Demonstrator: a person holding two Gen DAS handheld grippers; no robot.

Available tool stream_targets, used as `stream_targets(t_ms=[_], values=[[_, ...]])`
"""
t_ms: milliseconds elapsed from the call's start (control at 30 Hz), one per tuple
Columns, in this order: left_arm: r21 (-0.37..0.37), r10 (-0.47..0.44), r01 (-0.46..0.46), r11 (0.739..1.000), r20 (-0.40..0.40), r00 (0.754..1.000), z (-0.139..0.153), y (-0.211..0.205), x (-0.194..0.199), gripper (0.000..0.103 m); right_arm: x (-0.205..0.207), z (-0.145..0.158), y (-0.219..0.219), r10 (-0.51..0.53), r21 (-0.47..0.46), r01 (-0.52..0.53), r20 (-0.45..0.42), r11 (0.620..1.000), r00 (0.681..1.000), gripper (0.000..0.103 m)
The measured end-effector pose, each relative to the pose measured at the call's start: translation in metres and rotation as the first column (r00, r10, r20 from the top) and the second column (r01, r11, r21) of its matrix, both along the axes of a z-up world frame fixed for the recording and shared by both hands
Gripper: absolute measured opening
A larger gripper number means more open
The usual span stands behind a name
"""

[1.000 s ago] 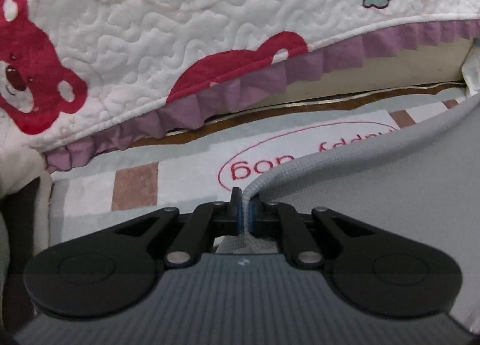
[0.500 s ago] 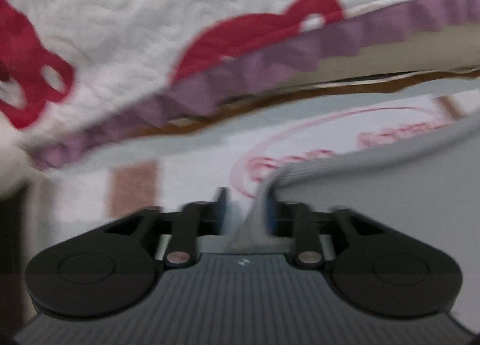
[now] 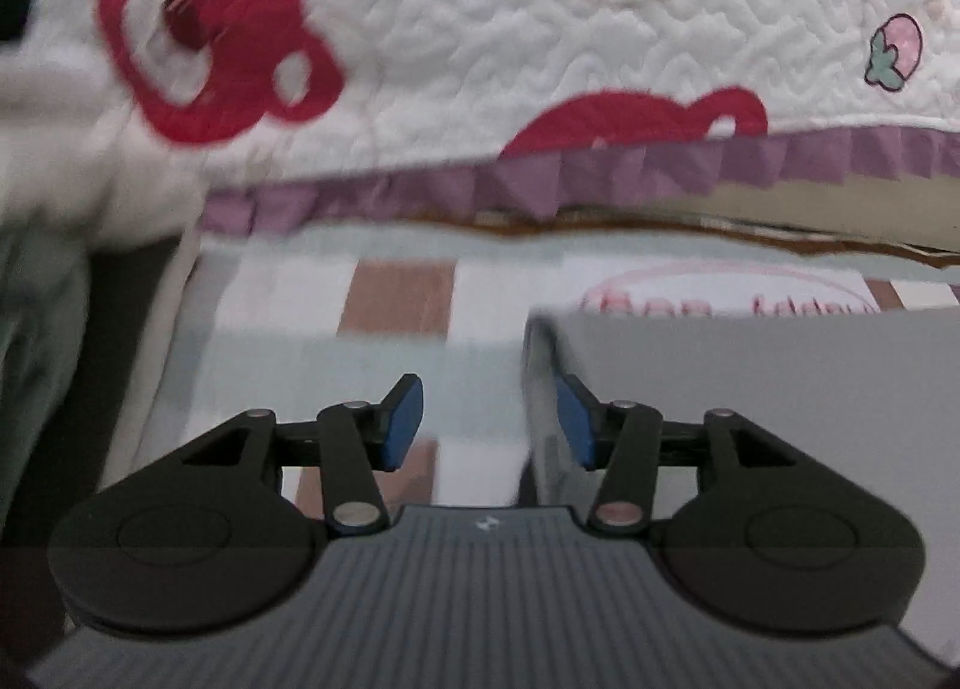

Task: Fold clothes
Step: 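Open both grippers and release the folded shirt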

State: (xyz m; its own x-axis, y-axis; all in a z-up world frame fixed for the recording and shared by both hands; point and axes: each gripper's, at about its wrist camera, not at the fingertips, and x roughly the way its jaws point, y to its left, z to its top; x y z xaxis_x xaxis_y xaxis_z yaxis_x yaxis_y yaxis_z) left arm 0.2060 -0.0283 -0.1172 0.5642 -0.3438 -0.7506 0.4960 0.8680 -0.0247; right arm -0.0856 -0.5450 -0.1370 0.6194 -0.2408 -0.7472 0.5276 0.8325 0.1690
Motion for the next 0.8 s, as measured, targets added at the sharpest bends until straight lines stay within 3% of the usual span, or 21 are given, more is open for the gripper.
stream_targets(t_ms=[133, 233, 333, 433, 533, 667, 733, 800], values=[[0.008, 0.05, -0.049, 0.999, -0.046, 0.998, -0.002, 0.029, -0.016, 0.049, 0.004, 0.006, 0.025, 0.039, 0.034, -0.04, 0.029, 0.999, 0.999, 0.043], [-0.067, 0.091, -0.098, 0.993, -0.101, 0.991, 0.001, 0.054, -0.026, 0.054, 0.023, 0.006, 0.058, 0.088, 0.082, -0.096, 0.087, 0.992, 0.992, 0.043], [-0.133, 0.144, -0.174, 0.976, -0.211, 0.967, -0.01, 0.076, -0.038, 0.055, 0.049, -0.001, 0.108, 0.154, 0.147, -0.173, 0.132, 0.974, 0.979, 0.046], [-0.129, 0.152, -0.192, 0.973, -0.27, 0.951, -0.019, 0.086, -0.052, 0.055, 0.078, -0.014, 0.169, 0.267, 0.184, -0.287, 0.129, 0.94, 0.955, 0.046], [-0.13, 0.131, -0.17, 0.977, -0.27, 0.954, -0.017, 0.089, -0.06, 0.055, 0.104, -0.019, 0.231, 0.409, 0.23, -0.433, 0.146, 0.872, 0.901, 0.046], [-0.174, 0.108, -0.151, 0.973, -0.236, 0.966, -0.01, 0.088, -0.062, 0.057, 0.123, -0.012, 0.299, 0.577, 0.241, -0.599, 0.16, 0.764, 0.801, 0.046], [-0.226, 0.146, -0.2, 0.953, -0.234, 0.961, -0.008, 0.093, -0.06, 0.057, 0.131, -0.009, 0.328, 0.647, 0.231, -0.664, 0.154, 0.711, 0.747, 0.046], [-0.282, 0.137, -0.21, 0.936, -0.257, 0.957, -0.01, 0.098, -0.055, 0.057, 0.133, -0.008, 0.351, 0.698, 0.169, -0.707, 0.12, 0.686, 0.706, 0.048]])
